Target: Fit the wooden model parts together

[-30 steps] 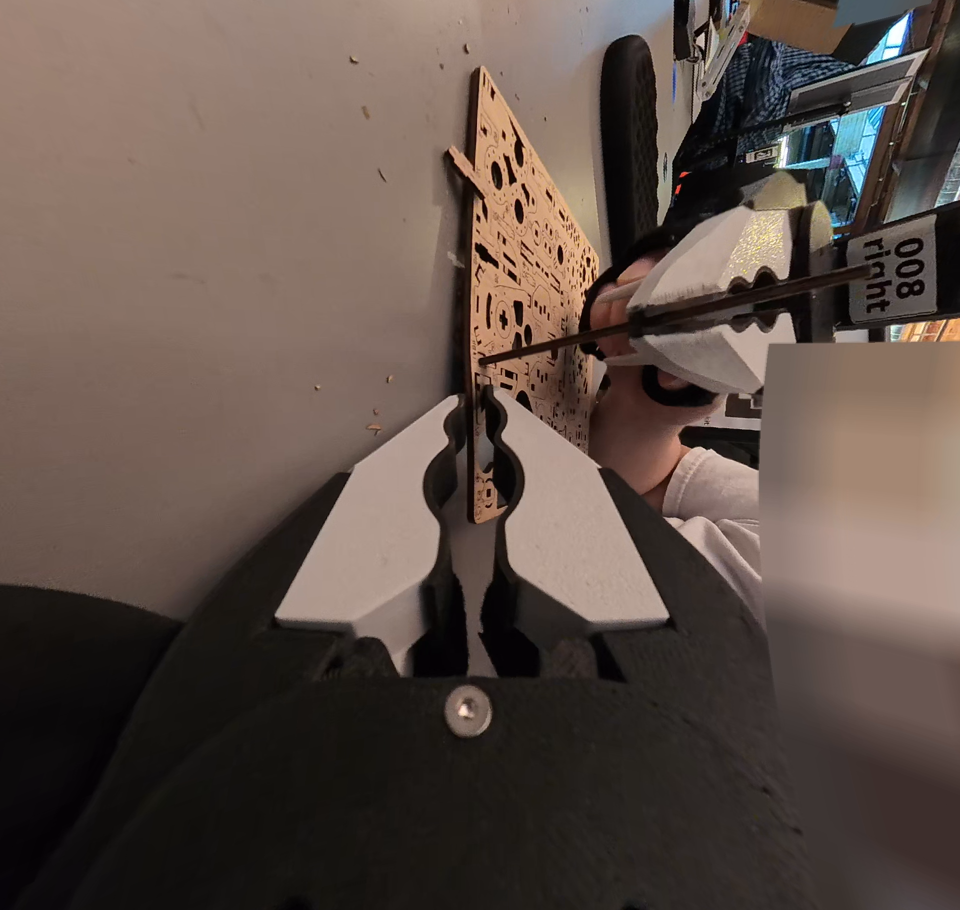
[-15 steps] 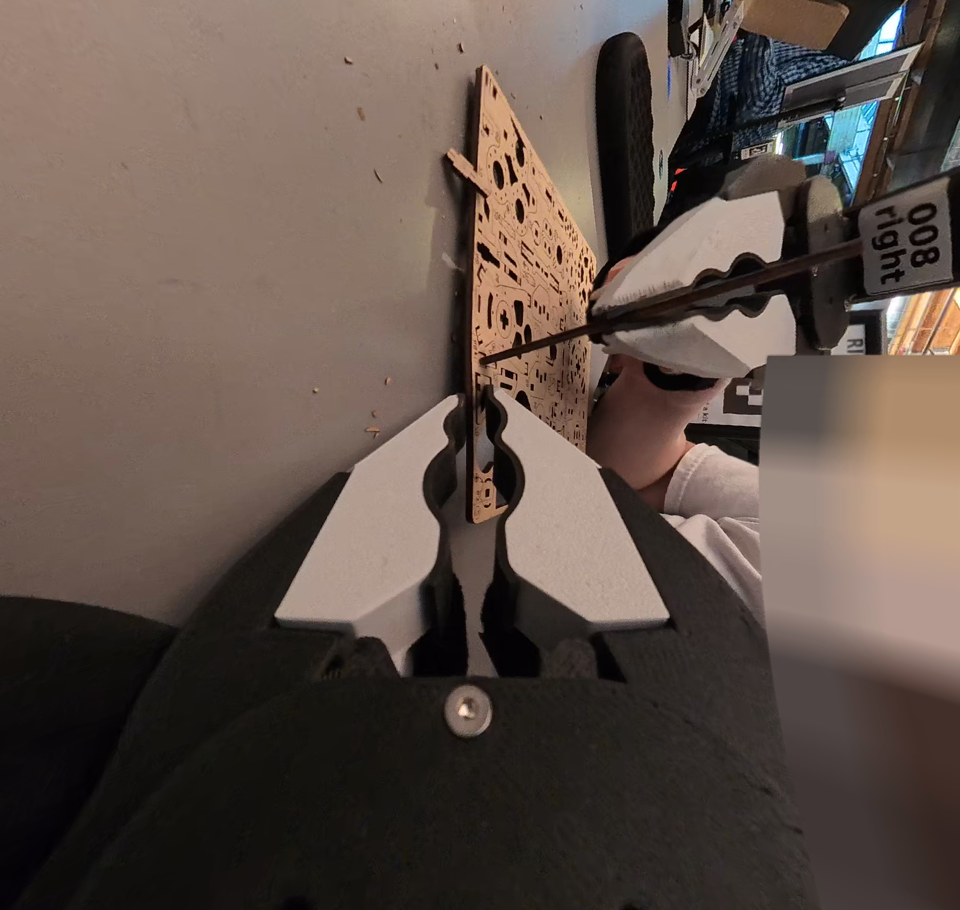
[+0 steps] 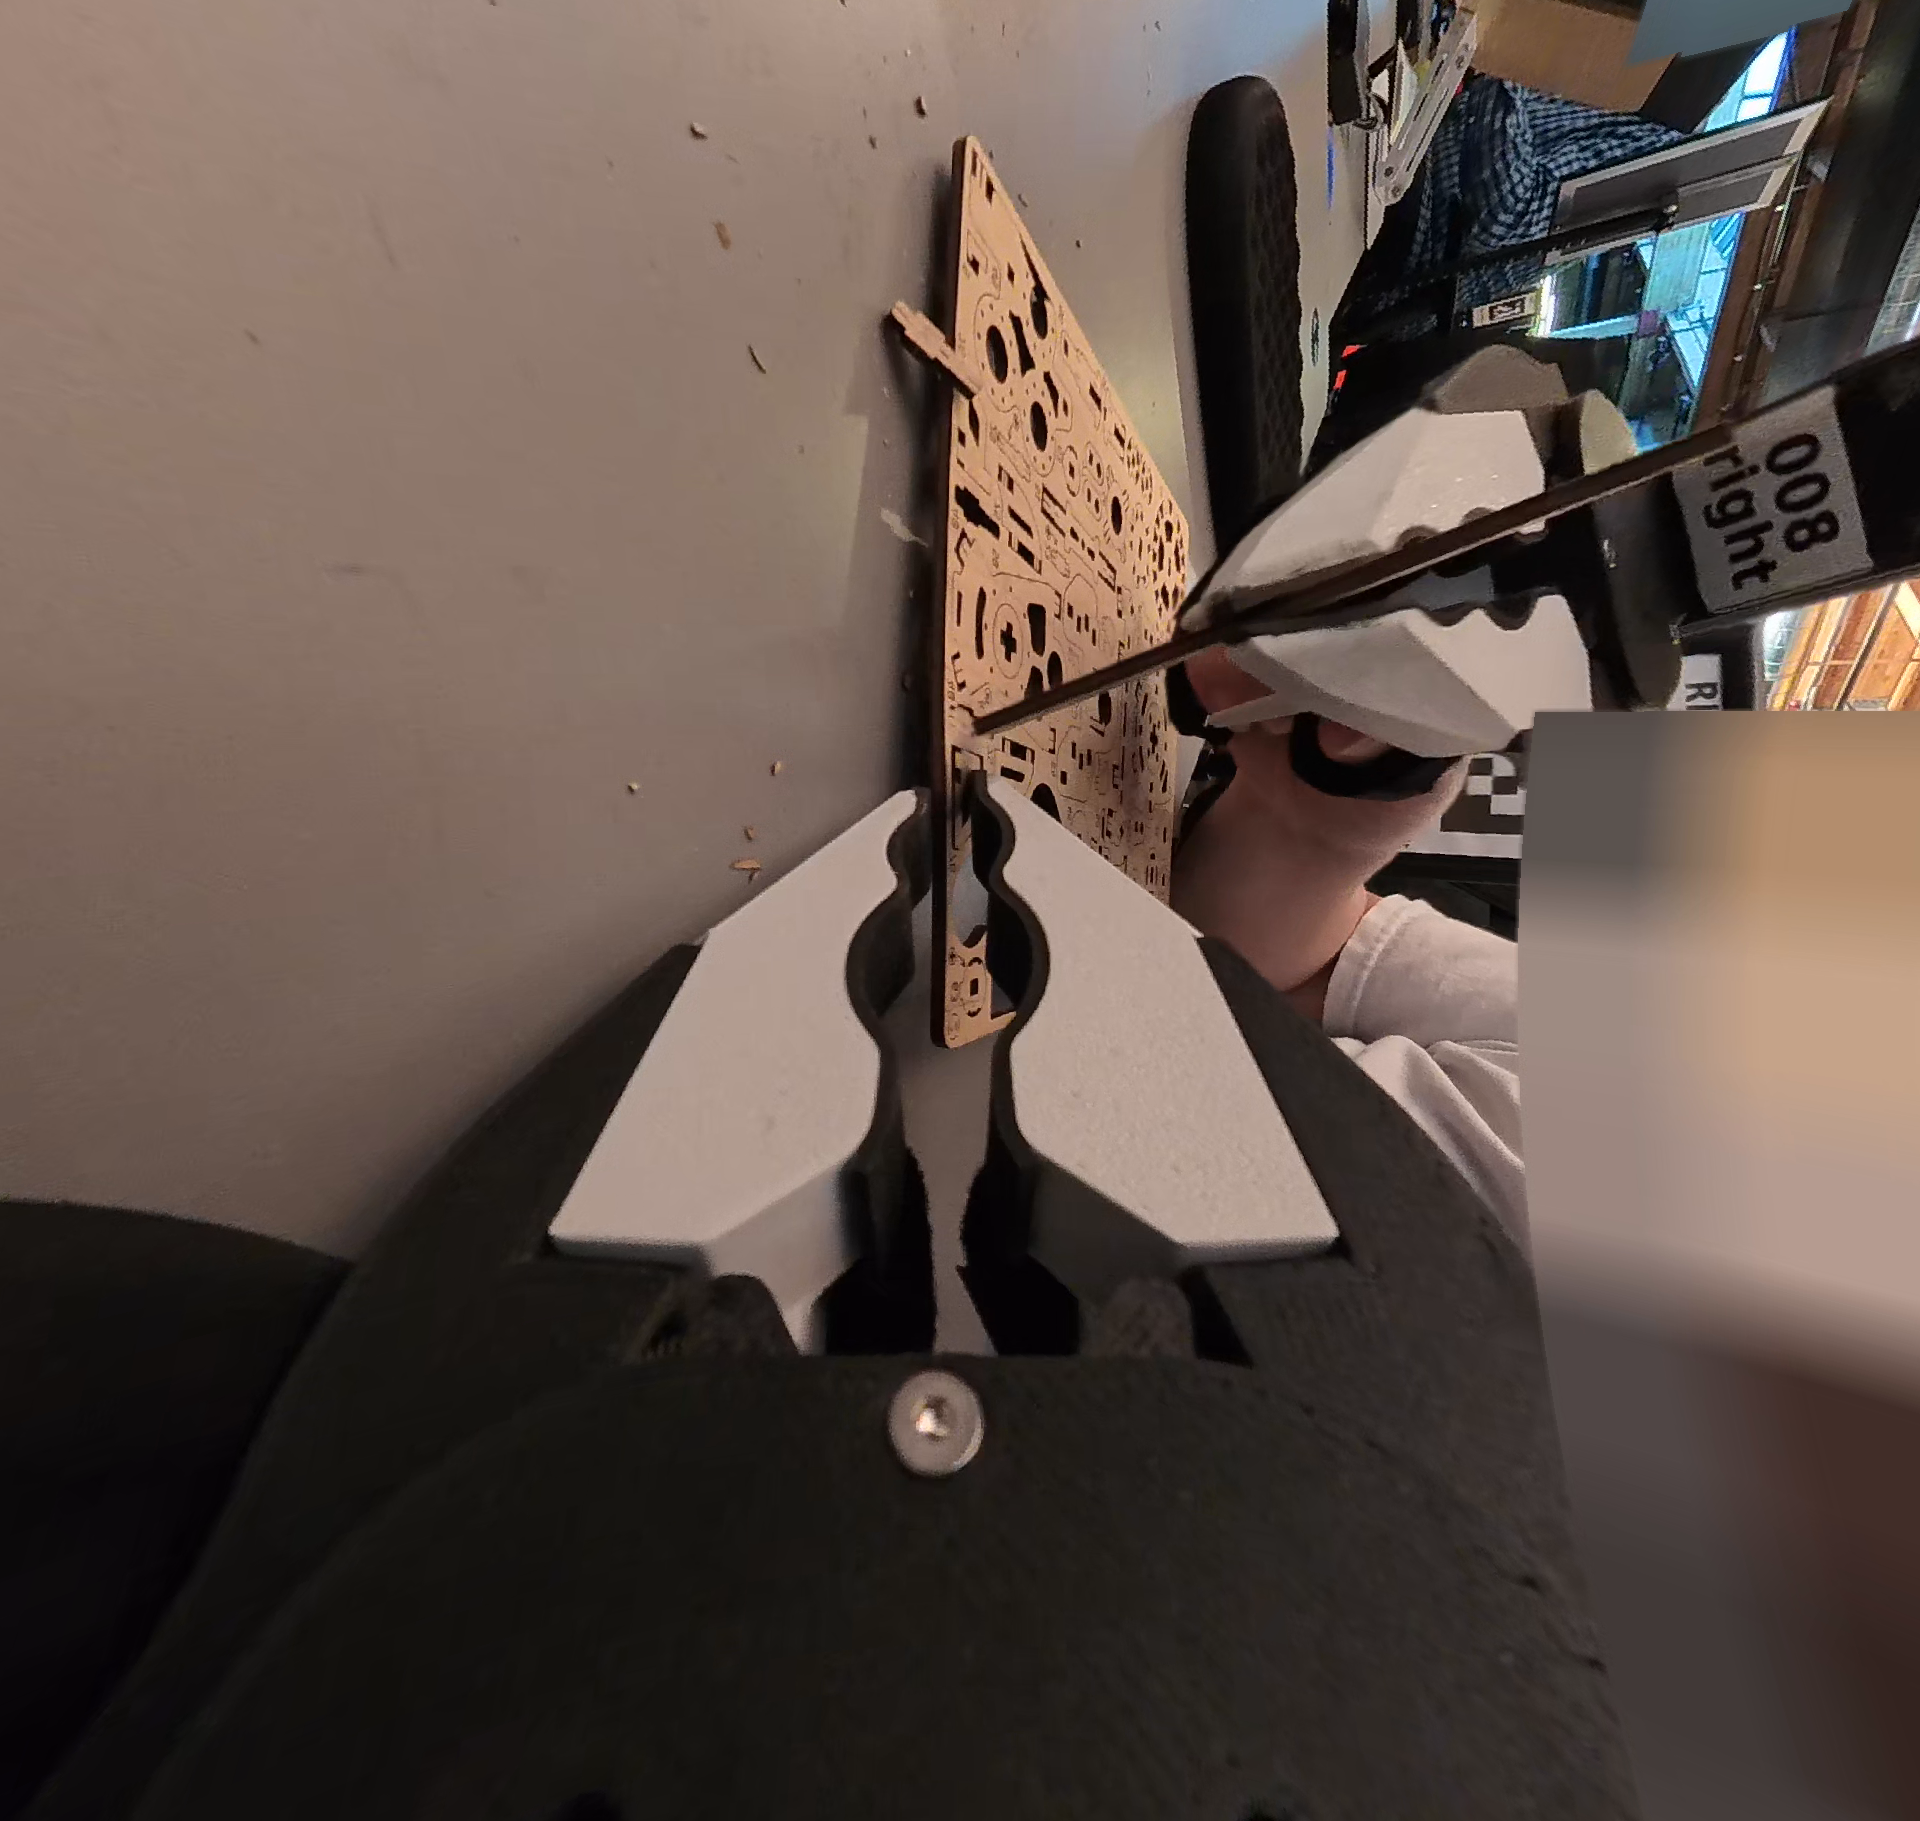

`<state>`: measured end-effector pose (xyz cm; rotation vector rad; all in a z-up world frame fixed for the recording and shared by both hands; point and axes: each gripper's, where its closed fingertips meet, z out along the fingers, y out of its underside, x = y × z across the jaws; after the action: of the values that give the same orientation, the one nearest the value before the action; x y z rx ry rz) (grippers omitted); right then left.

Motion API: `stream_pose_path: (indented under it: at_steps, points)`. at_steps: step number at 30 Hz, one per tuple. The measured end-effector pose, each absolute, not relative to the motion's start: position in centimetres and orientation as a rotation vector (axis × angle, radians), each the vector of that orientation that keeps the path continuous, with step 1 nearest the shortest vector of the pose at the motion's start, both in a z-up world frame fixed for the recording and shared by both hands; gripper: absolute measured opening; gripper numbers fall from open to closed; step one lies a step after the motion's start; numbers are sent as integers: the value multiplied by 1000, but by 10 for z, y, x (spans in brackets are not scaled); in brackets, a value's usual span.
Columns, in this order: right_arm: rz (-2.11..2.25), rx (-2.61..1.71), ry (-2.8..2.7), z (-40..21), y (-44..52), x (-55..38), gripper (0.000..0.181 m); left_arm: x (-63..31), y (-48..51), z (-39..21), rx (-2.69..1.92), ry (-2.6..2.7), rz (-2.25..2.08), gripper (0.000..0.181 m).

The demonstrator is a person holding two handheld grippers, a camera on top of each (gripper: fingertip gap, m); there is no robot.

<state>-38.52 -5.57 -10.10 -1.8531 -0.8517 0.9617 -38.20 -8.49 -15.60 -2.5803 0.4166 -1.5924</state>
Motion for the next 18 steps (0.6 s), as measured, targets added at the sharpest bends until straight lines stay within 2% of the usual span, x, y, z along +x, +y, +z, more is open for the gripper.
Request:
stream_pose_path:
  at_steps: [18]
  points:
    - [938, -1856, -847, -105, -57, -384, 1, -382, -85, -156, -2580, 418, -1595, 5]
